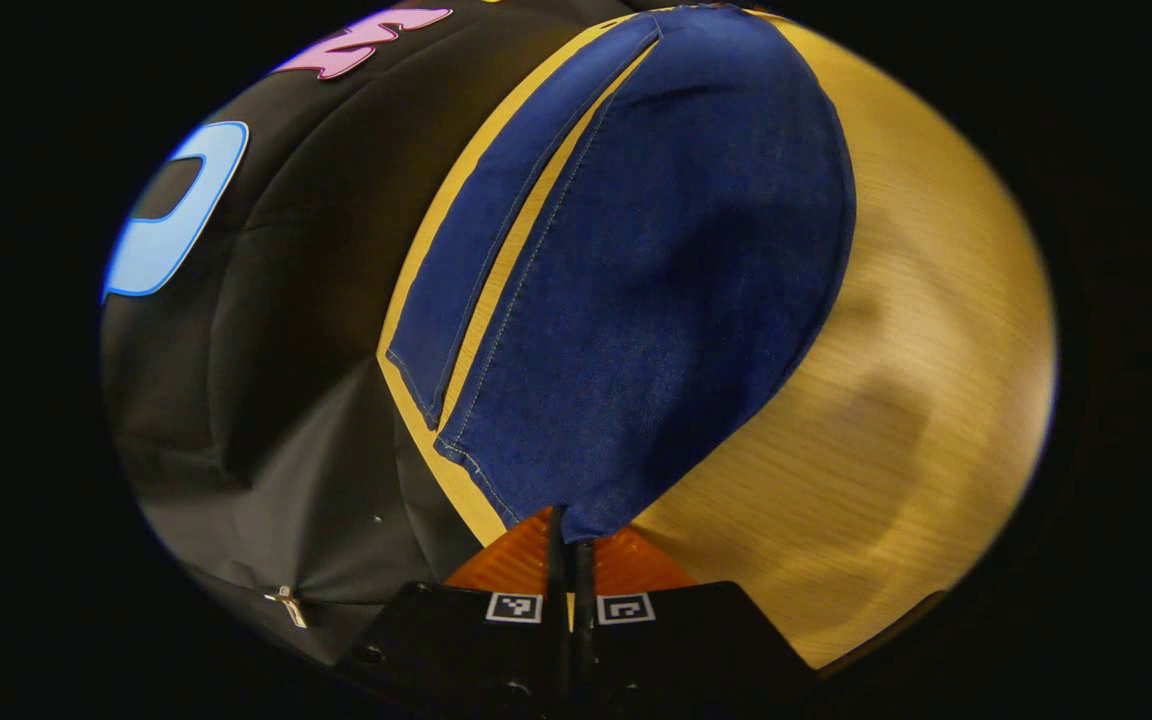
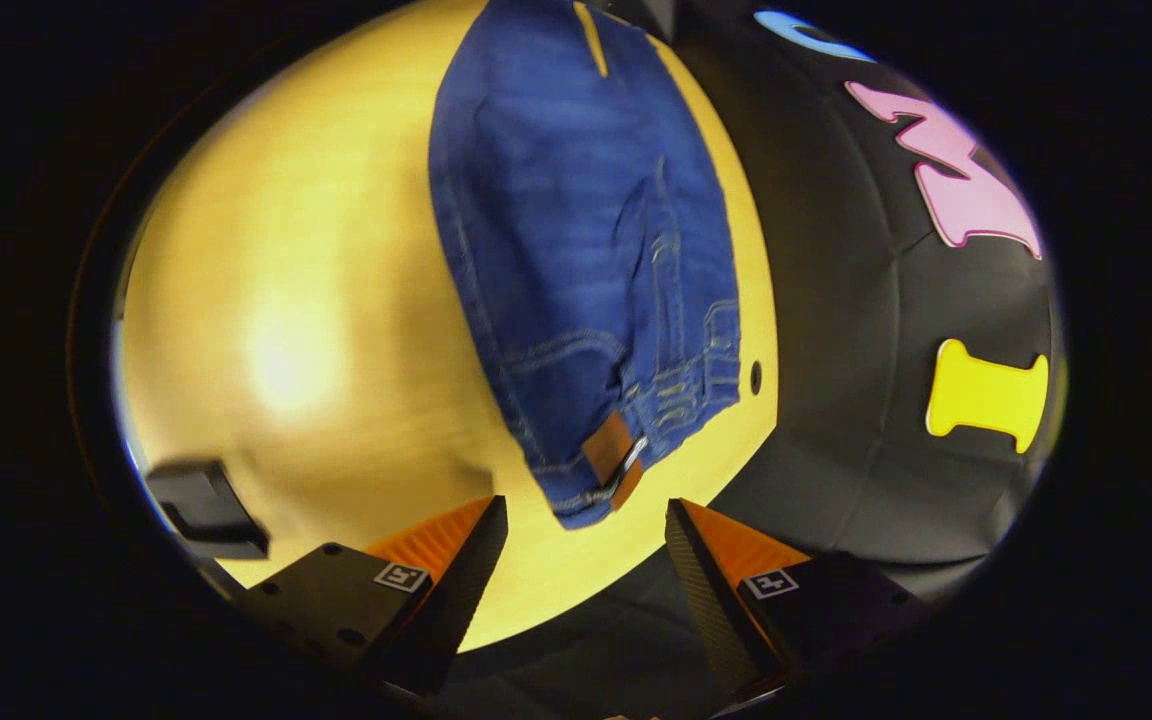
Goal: Grasp the waist and the cuffs of the jeans and fold them to make the two legs overlap; first hold the waist and fold one-third of the jeans toward the cuffs, then hold the cuffs and fold the remaining one-third in the same direction to finish folding.
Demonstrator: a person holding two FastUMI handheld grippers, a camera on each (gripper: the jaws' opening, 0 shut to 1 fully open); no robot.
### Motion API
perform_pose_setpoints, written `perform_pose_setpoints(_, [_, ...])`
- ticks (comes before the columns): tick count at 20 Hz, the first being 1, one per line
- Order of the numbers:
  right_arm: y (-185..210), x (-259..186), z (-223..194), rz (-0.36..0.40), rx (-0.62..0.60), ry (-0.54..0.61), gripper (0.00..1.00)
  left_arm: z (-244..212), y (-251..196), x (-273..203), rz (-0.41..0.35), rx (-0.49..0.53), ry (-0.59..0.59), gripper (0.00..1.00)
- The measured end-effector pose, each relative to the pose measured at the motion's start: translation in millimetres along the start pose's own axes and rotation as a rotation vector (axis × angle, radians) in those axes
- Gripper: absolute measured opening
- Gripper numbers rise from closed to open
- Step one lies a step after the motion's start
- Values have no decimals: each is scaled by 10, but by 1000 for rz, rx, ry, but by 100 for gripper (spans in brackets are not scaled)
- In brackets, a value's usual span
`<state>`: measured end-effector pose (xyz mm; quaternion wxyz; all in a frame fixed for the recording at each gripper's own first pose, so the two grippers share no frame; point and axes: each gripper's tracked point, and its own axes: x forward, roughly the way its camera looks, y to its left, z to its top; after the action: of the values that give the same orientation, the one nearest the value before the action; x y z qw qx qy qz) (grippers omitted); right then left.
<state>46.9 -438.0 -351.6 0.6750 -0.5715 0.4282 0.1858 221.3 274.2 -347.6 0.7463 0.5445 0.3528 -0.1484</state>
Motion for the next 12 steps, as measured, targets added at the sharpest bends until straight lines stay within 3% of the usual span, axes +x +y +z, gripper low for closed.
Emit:
perform_pose_setpoints(3, [12, 181, 77, -8, -66, -33, 98, -5, -3, 4, 11, -26, 11, 6])
perform_pose_setpoints(9, [-228, 396, 373, -130, -141, -111, 93, 10, -16, 8, 30, -36, 48, 6])
perform_pose_setpoints(10, [-278, 455, 414, -146, -151, -115, 93, 10, -17, 8, 40, -48, 51, 10])
perform_pose_setpoints(12, [-326, 614, 478, -161, -152, -109, 84, 16, -19, 22, 64, -71, 53, 6])
